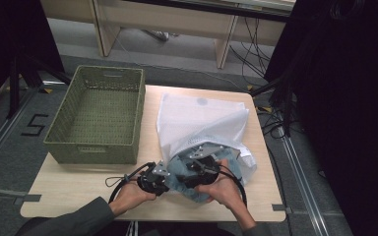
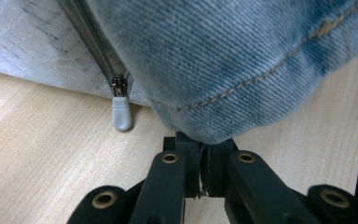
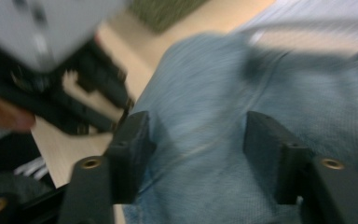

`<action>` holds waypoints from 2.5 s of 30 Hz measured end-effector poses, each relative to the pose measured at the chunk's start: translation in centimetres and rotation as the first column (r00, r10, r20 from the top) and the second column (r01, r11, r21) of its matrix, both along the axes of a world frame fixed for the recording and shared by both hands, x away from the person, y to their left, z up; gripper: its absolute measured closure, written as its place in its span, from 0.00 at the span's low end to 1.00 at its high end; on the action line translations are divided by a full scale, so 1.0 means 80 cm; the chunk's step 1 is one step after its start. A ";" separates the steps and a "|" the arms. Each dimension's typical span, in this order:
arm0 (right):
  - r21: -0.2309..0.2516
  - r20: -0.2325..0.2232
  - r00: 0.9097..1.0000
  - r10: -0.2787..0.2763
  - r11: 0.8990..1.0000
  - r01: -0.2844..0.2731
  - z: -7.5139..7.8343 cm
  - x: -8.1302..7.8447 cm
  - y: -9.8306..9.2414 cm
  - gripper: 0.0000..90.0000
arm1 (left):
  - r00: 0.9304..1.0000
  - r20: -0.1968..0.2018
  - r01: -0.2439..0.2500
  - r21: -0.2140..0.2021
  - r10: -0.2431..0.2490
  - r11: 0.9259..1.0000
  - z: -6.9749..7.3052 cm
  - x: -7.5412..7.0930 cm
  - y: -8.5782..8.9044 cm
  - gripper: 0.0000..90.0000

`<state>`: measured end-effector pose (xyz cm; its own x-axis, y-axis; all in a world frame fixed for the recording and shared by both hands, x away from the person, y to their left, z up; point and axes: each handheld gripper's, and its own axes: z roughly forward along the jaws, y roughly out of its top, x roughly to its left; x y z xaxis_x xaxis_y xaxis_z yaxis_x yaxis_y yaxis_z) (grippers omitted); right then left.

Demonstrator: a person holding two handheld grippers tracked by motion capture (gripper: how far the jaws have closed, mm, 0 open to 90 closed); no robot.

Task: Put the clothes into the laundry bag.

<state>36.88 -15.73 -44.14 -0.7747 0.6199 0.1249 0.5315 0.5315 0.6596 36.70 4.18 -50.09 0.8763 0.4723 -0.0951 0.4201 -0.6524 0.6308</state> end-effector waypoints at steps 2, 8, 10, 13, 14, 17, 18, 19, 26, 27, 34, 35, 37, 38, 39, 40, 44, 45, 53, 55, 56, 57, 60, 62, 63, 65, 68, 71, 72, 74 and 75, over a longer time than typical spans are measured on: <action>-0.046 -0.027 0.999 -0.026 0.999 0.024 -0.017 0.001 0.007 0.47 | 1.000 0.015 0.016 0.005 -0.016 1.000 -0.001 0.003 0.000 0.96; -0.133 0.012 0.998 -0.066 0.989 0.067 -0.044 0.018 0.005 0.91 | 0.999 0.031 0.030 0.030 -0.031 0.999 -0.002 0.001 -0.001 0.97; -0.138 0.079 0.990 -0.114 0.983 0.124 -0.039 0.023 0.005 0.92 | 0.999 0.028 0.030 0.038 -0.031 0.999 -0.001 -0.002 -0.002 0.97; -0.153 0.184 0.968 -0.173 0.967 0.202 -0.023 0.045 -0.004 0.92 | 0.999 0.036 0.039 0.047 -0.041 0.998 -0.001 -0.006 -0.004 0.98; -0.143 0.211 0.956 -0.206 0.961 0.239 -0.020 0.053 -0.007 0.92 | 0.998 0.047 0.049 0.055 -0.052 0.997 0.000 -0.007 -0.002 0.98; -0.100 0.268 0.916 -0.297 0.937 0.334 -0.011 0.076 -0.019 0.92 | 0.998 0.045 0.041 0.052 -0.044 0.998 0.000 -0.009 0.002 0.98; -0.075 0.271 0.907 -0.324 0.932 0.355 -0.011 0.084 -0.024 0.91 | 0.997 0.048 0.051 0.060 -0.053 0.997 0.001 -0.008 0.004 0.98; -0.061 0.282 0.902 -0.326 0.933 0.356 -0.014 0.091 -0.030 0.91 | 0.998 0.038 0.053 0.067 -0.056 0.996 0.001 -0.008 0.006 0.98; -0.044 0.158 0.945 -0.285 0.954 0.295 -0.034 0.083 -0.029 0.78 | 0.999 0.020 0.034 0.046 -0.035 0.998 0.001 -0.011 0.008 0.97; -0.045 0.152 0.950 -0.272 0.959 0.281 -0.032 0.081 -0.029 0.72 | 0.998 0.025 0.053 0.063 -0.055 0.997 0.002 -0.010 0.011 0.97; 0.077 0.123 0.967 -0.221 0.974 0.213 0.015 0.043 -0.060 0.54 | 0.999 0.008 0.041 0.085 -0.042 0.996 0.005 -0.005 0.033 0.96; 0.101 0.097 0.965 -0.244 0.967 0.234 0.017 0.037 -0.061 0.53 | 1.000 0.003 0.030 0.087 -0.031 0.996 0.005 -0.006 0.036 0.95; 0.099 0.083 0.966 -0.243 0.967 0.235 0.020 0.025 -0.071 0.53 | 1.000 -0.002 0.019 0.082 -0.019 0.996 0.010 -0.004 0.042 0.92; 0.087 0.095 0.967 -0.238 0.969 0.230 0.019 0.023 -0.076 0.52 | 1.000 0.011 0.019 0.076 -0.020 0.997 0.015 -0.004 0.043 0.91; 0.094 0.072 0.964 -0.254 0.964 0.247 0.017 0.019 -0.076 0.52 | 0.998 0.053 0.019 0.074 -0.023 0.997 0.021 -0.005 0.041 0.88; 0.079 0.104 0.967 -0.234 0.971 0.227 0.015 0.021 -0.080 0.52 | 0.996 0.087 -0.003 0.063 -0.002 0.998 0.027 -0.010 0.036 0.85; 0.064 0.091 0.971 -0.220 0.974 0.215 0.012 0.020 -0.080 0.52 | 0.994 0.109 0.018 -0.026 -0.015 1.000 0.040 -0.017 0.020 0.67; 0.067 0.074 0.971 -0.229 0.972 0.224 0.013 0.019 -0.078 0.51 | 0.993 0.114 0.032 -0.017 -0.030 0.999 0.038 -0.017 0.013 0.63; 0.051 0.044 0.975 -0.218 0.975 0.216 0.002 0.017 -0.066 0.50 | 0.989 0.069 0.130 0.032 -0.132 0.991 0.009 -0.004 -0.027 0.43; 0.069 0.055 0.973 -0.224 0.973 0.220 -0.003 0.018 -0.066 0.50 | 0.990 0.059 0.130 0.018 -0.131 0.991 0.002 -0.004 -0.036 0.47; 0.040 0.036 0.977 -0.209 0.977 0.208 -0.001 0.018 -0.068 0.49 | 0.990 0.057 0.132 0.009 -0.132 0.991 -0.002 -0.005 -0.040 0.53; 0.035 0.029 0.978 -0.208 0.978 0.207 -0.003 0.018 -0.068 0.49 | 0.988 0.064 0.137 0.016 -0.138 0.990 -0.003 -0.005 -0.042 0.61; 0.039 0.016 0.978 -0.210 0.977 0.209 -0.011 0.019 -0.064 0.48 | 0.982 0.092 0.160 0.050 -0.164 0.986 -0.002 -0.002 -0.040 0.82; 0.037 0.021 0.981 -0.191 0.981 0.190 -0.019 0.019 -0.059 0.46 | 0.985 0.082 0.147 0.047 -0.150 0.988 -0.002 -0.003 -0.039 0.89; 0.032 0.014 0.984 -0.179 0.983 0.178 -0.022 0.019 -0.056 0.46 | 0.989 0.070 0.127 0.027 -0.129 0.992 -0.002 -0.006 -0.040 0.92; 0.019 -0.001 0.986 -0.165 0.986 0.165 -0.028 0.017 -0.050 0.45 | 0.988 0.068 0.139 0.047 -0.142 0.989 -0.001 -0.008 -0.037 0.96; -0.012 -0.005 0.990 -0.140 0.990 0.140 -0.040 0.016 -0.038 0.44 | 0.992 0.050 0.119 0.019 -0.120 0.993 -0.002 -0.015 -0.036 0.98; -0.084 -0.023 0.992 -0.124 0.989 0.122 -0.055 0.020 -0.028 0.52 | 0.992 0.044 0.120 0.012 -0.121 0.993 -0.003 -0.018 -0.035 0.98; -0.086 -0.024 0.990 -0.141 0.987 0.138 -0.060 0.020 -0.023 0.61 | 0.990 0.053 0.133 0.022 -0.134 0.991 -0.002 -0.018 -0.034 0.98; -0.138 -0.014 0.991 -0.134 0.982 0.131 -0.064 0.026 -0.019 0.81 | 0.989 0.046 0.136 0.031 -0.138 0.990 -0.002 -0.018 -0.034 0.98; -0.124 0.017 0.987 -0.159 0.979 0.160 -0.067 0.029 -0.016 0.88 | 0.991 0.045 0.125 0.015 -0.126 0.992 -0.003 -0.020 -0.035 0.98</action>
